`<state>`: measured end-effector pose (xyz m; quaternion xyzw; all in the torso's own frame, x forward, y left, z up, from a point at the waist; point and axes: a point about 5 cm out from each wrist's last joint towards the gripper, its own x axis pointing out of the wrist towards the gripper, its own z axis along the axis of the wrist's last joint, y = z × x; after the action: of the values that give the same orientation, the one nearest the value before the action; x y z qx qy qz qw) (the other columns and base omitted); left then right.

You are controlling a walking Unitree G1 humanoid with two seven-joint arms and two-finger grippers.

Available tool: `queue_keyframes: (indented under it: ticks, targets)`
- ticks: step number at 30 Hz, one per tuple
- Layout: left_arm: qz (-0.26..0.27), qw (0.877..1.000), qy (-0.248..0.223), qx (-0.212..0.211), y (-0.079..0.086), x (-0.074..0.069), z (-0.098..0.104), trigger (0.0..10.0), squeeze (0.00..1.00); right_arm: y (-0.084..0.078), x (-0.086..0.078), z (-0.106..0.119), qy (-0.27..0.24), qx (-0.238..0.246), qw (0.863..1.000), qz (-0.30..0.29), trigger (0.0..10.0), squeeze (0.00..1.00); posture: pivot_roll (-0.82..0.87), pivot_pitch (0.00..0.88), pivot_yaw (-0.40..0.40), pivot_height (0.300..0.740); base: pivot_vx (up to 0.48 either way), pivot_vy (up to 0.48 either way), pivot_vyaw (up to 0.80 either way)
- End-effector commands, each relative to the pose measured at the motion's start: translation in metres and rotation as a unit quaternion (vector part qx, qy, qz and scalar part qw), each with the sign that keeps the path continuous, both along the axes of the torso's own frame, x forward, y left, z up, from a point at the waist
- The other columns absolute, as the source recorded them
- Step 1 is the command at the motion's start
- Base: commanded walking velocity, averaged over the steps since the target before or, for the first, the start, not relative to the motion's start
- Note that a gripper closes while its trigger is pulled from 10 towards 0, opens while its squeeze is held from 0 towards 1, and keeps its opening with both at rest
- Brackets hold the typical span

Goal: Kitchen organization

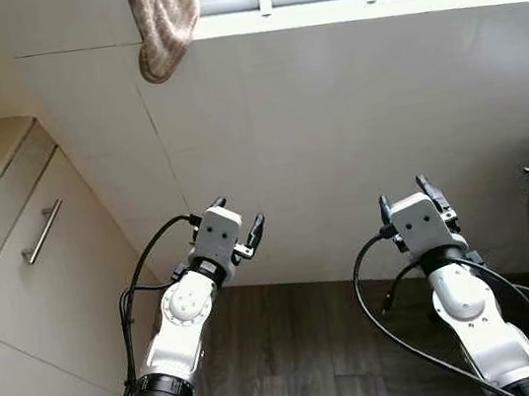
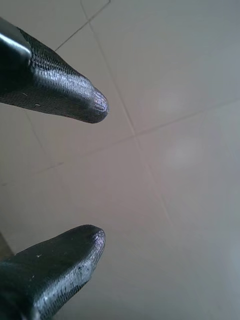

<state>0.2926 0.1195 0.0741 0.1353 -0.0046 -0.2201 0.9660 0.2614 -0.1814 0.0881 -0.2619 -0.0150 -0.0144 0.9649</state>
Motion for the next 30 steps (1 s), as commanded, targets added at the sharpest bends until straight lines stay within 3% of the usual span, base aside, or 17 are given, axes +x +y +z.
queue_keyframes:
  ticks: [1, 9, 13, 22, 27, 30]
  targets:
    - [-0.005, 1.0, -0.012, -0.001, -0.0015, 0.0007, 0.005, 10.0, 0.0, -0.0054, 0.0005, 0.0008, 0.001, 0.009, 1.0, -0.016, 10.0, 0.0, 0.04, 0.0, -0.023, 0.74, 0.0, 0.0, -0.8]
    - [-0.005, 1.0, -0.011, 0.002, -0.0015, 0.0003, 0.0045, 10.0, 0.0, -0.0072, 0.0008, 0.0005, 0.002, 0.018, 1.0, -0.024, 10.0, 0.0, 0.04, 0.0, -0.024, 0.74, 0.0, 0.0, 0.0]
    - [-0.007, 1.0, -0.012, 0.009, -0.0019, 0.0002, 0.0041, 10.0, 0.0, -0.0078, 0.0009, 0.0011, 0.001, 0.019, 0.999, -0.027, 10.0, 0.0, 0.04, 0.0, -0.023, 0.74, 0.0, 0.0, -0.8]
    - [-0.005, 1.0, -0.012, 0.014, -0.0018, 0.0002, 0.0034, 10.0, 0.0, -0.0075, 0.0014, 0.0017, 0.0, 0.01, 1.0, -0.025, 10.0, 0.0, 0.04, 0.0, -0.024, 0.74, 0.0, -0.45, -0.8]
    - [-0.004, 1.0, -0.012, 0.01, -0.0019, 0.0001, 0.0029, 10.0, 0.0, -0.0033, 0.0014, 0.0003, 0.002, -0.006, 1.0, -0.011, 10.0, 0.0, 0.04, 0.0, -0.025, 0.74, 0.0, -0.471, 0.0]
    - [-0.005, 1.0, -0.012, 0.005, -0.0021, -0.0001, 0.0034, 10.0, 0.0, -0.0036, 0.0013, -0.0003, 0.003, -0.005, 1.0, -0.011, 10.0, 0.0, 0.04, 0.0, -0.025, 0.74, 0.0, 0.0, 0.0]
